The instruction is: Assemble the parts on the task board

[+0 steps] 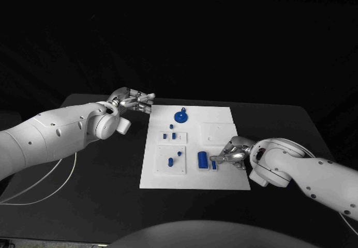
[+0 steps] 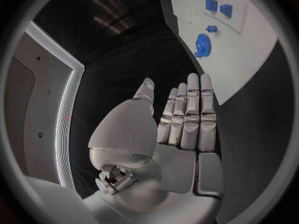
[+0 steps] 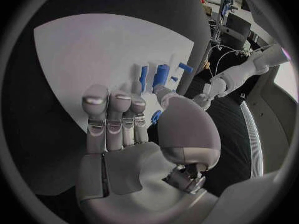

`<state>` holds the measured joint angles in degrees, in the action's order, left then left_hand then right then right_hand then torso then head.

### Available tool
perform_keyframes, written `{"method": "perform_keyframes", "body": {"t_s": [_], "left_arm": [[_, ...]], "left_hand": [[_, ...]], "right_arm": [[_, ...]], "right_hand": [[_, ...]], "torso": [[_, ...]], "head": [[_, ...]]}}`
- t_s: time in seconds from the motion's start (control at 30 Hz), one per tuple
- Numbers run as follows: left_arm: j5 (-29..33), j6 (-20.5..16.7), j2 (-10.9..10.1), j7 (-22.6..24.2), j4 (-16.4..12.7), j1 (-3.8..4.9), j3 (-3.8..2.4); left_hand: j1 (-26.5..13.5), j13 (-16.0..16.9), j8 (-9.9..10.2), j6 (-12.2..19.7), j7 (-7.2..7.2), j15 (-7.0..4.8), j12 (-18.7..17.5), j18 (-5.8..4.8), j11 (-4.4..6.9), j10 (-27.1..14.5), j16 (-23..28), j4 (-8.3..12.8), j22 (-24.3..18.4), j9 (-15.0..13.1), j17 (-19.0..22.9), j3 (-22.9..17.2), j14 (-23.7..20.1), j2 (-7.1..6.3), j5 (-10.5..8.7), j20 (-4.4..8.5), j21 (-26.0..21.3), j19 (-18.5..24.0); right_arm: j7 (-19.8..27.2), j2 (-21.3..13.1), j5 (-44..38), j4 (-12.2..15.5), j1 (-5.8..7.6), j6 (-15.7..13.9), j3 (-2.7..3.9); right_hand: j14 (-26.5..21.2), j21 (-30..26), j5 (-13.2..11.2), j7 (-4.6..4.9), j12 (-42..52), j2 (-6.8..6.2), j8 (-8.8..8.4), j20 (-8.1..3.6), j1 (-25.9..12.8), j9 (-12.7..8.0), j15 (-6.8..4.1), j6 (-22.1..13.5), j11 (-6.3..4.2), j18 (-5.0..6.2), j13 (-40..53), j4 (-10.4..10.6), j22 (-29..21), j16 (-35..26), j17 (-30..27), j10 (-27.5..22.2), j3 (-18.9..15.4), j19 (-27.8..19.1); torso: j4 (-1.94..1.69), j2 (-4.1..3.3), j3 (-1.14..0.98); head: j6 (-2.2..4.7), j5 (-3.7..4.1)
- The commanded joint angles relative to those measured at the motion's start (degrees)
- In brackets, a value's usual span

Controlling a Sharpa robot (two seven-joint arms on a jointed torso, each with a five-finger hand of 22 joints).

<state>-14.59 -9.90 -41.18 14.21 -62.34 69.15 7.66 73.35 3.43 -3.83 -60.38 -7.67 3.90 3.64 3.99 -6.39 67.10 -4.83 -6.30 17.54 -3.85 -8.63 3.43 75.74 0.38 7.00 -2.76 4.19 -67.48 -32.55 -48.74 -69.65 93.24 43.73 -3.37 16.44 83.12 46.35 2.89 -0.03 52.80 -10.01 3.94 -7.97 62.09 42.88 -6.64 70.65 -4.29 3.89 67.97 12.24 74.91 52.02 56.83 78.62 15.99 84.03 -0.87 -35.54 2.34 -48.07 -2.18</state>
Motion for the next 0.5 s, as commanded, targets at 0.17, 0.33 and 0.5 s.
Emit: {"method": "perform_keyframes", "body": {"t_s": [0.17,0.33,0.5], "left_arm": [[0.39,-0.52,0.23,1.5,0.05,-0.08,-0.04],[1.55,-2.33,0.38,2.72,0.24,-0.08,-0.04],[2.46,-3.74,0.53,3.58,0.55,-0.06,-0.06]], "left_hand": [[0.18,0.09,0.2,0.4,0.05,0.0,-0.15,-0.77,0.16,-0.27,-0.19,-0.3,-0.1,0.0,0.0,-0.03,-0.23,-0.56,-0.22,-0.15,0.21,-0.33],[0.65,0.08,0.19,0.14,0.16,-0.07,-0.15,-0.79,0.26,0.06,-0.24,0.12,-0.11,0.0,-0.02,-0.13,-0.15,-0.33,0.23,-0.1,0.22,-0.37],[0.93,0.08,0.21,-0.02,0.21,-0.08,-0.16,-0.84,0.32,0.26,-0.19,0.43,-0.15,0.01,0.0,-0.1,-0.22,-0.21,0.45,-0.08,0.19,-0.31]], "right_arm": [[6.9,-0.66,3.18,-1.82,-0.01,-3.37,0.64],[14.7,-0.21,9.99,-5.66,1.48,-6.42,1.35],[21.84,1.49,18.08,-11.49,4.3,-9.33,1.56]], "right_hand": [[0.17,0.12,-0.05,0.47,-0.17,-0.73,-0.37,-0.26,0.05,-0.97,-0.18,-0.97,0.55,-0.59,0.12,0.27,2.59,-0.55,-0.02,0.02,-0.51,3.29],[-0.1,-2.16,1.61,1.18,-1.81,0.97,-0.27,0.34,0.92,-4.67,0.31,-2.79,1.11,-0.12,-1.13,-2.01,1.84,-2.08,-1.42,-0.97,-1.66,3.01],[-1.8,-12.71,12.01,1.93,-8.13,6.31,-0.17,1.12,2.05,-9.23,1.11,-5.01,2.06,0.68,-6.07,-7.82,-2.37,-6.41,-4.37,-4.5,-11.32,1.84]], "torso": [[0.01,0.13,0.06],[-0.17,0.26,0.0],[-0.11,0.47,0.25]], "head": [[1.05,0.45],[2.54,0.83],[4.24,1.51]]}}
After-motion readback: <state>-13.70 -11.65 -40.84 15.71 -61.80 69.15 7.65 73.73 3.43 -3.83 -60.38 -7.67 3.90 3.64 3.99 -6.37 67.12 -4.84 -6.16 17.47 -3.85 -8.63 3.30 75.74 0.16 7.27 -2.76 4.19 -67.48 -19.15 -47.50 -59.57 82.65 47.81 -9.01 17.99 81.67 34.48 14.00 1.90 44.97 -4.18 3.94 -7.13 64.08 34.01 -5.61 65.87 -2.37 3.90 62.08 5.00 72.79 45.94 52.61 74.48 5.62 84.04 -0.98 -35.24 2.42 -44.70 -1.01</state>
